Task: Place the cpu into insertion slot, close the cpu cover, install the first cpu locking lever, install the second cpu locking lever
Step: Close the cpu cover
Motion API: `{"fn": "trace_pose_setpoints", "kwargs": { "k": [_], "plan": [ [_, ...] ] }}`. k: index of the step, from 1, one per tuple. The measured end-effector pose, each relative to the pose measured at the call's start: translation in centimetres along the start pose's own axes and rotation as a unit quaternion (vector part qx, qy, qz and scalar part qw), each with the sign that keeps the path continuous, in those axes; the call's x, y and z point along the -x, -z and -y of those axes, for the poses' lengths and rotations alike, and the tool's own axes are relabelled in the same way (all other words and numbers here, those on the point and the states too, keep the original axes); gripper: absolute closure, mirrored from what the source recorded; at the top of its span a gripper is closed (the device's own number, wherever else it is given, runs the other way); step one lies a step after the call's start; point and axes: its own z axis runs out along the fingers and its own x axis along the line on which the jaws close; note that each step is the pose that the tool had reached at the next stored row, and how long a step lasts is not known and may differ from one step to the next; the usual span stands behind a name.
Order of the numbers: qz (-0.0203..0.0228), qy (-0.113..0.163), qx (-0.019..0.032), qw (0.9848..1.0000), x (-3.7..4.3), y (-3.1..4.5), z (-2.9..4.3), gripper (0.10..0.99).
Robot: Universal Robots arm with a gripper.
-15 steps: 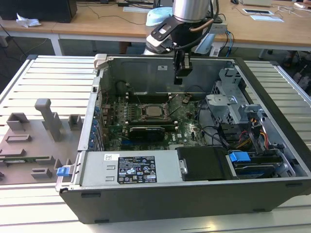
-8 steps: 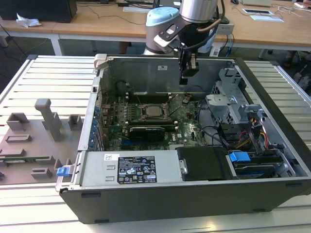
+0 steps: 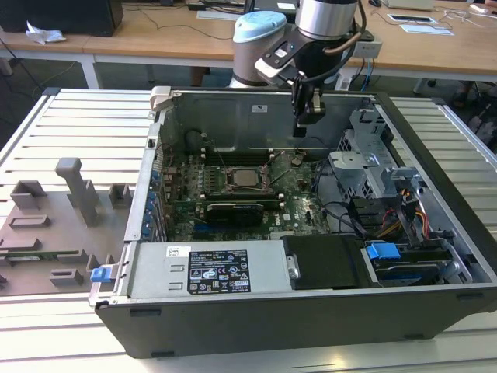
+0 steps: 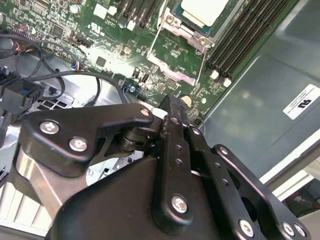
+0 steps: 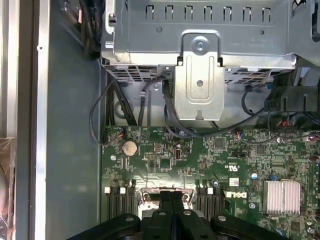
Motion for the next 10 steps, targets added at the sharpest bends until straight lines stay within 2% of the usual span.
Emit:
{"fn": "trace_pose_setpoints", "kwargs": {
  "k": [8, 10],
  "plan": [
    [-0.0001, 0.000, -0.0026, 1.0000, 0.01, -1.18, -0.38, 0.980],
    [-0.0001, 0.000, -0.0035, 1.0000, 0.02, -1.68, -0.42, 0.980]
  ]
}}
